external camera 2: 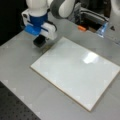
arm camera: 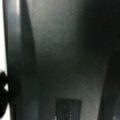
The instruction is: Erasing curve lines
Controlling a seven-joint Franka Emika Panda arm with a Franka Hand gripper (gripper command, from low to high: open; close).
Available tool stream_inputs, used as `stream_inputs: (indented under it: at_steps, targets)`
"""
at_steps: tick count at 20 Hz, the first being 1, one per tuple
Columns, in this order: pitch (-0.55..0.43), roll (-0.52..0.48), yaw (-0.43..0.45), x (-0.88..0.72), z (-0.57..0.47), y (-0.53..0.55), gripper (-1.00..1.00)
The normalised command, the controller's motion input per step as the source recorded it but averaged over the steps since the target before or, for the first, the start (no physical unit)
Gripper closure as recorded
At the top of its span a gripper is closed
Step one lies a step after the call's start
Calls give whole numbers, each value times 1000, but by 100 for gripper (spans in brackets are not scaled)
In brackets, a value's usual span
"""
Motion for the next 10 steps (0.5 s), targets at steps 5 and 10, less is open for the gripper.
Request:
stream_inputs:
  at_steps: [5, 10]
  targets:
    - [51, 159, 5, 247, 7, -40, 100]
    - [31, 170, -33, 289, 37, -95, 100]
